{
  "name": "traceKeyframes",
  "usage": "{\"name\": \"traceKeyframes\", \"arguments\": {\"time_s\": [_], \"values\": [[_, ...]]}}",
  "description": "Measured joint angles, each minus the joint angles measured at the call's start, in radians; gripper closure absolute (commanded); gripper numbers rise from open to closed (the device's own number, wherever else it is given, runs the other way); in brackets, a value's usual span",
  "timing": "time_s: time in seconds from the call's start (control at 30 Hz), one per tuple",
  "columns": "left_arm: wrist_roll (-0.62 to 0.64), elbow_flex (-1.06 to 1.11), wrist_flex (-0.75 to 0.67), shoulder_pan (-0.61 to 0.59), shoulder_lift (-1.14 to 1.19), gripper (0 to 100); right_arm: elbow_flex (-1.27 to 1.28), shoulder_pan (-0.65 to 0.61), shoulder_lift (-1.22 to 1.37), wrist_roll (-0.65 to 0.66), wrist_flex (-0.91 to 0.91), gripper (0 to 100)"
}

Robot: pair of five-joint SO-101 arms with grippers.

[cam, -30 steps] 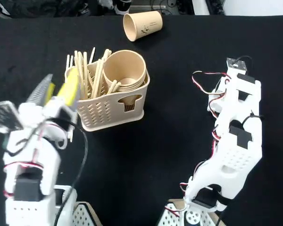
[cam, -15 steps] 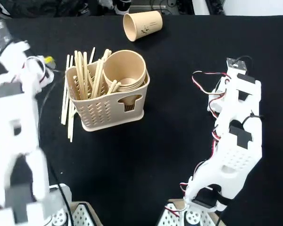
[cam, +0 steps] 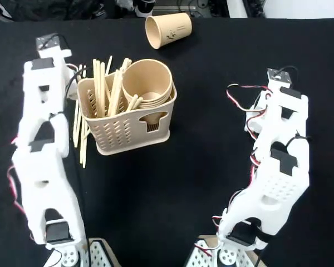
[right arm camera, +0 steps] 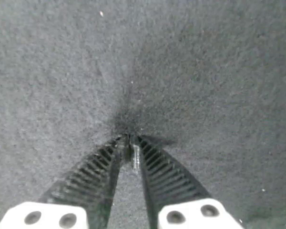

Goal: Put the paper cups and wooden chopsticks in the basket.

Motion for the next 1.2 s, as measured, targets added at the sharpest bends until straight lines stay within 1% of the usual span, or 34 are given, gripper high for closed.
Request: {"name": "traceKeyframes", "arguments": {"time_s": [0.07, 0.17, 0.2, 0.23, 0.3, 0.4, 0.47, 0.53, 0.73, 0.9, 1.03, 1.2], "values": [[-0.021, -0.121, 0.061, 0.005, 0.1, 81, 0.0, 0.0, 0.0, 0.0, 0.0, 98.6], [-0.038, -0.308, 0.147, 0.009, 0.232, 96, 0.0, 0.0, 0.0, 0.0, 0.0, 98.6], [-0.048, -0.374, 0.166, 0.011, 0.269, 98, 0.0, 0.0, 0.0, 0.0, 0.0, 98.6], [-0.061, -0.436, 0.184, 0.014, 0.305, 96, 0.0, 0.0, 0.0, 0.0, 0.0, 98.6], [-0.103, -0.566, 0.222, 0.014, 0.374, 98, 0.0, 0.0, 0.0, 0.0, 0.0, 98.6], [-0.153, -0.752, 0.307, 0.011, 0.456, 97, 0.0, 0.0, 0.0, 0.0, 0.0, 98.6], [-0.167, -0.862, 0.377, 0.011, 0.502, 97, 0.0, 0.0, 0.0, 0.0, 0.0, 98.6], [-0.167, -0.937, 0.391, 0.006, 0.511, 97, 0.0, 0.0, 0.0, 0.0, 0.0, 98.6], [-0.152, -0.962, 0.41, -0.021, 0.491, 97, 0.0, 0.0, 0.0, 0.0, 0.0, 98.6], [-0.15, -0.959, 0.41, -0.034, 0.382, 97, 0.0, 0.0, 0.0, 0.0, 0.0, 98.6], [-0.118, -0.873, 0.411, -0.048, 0.256, 97, 0.0, 0.0, 0.0, 0.0, 0.0, 98.6], [-0.077, -0.683, 0.413, -0.072, 0.018, 97, 0.0, 0.0, 0.0, 0.0, 0.0, 98.6]]}}
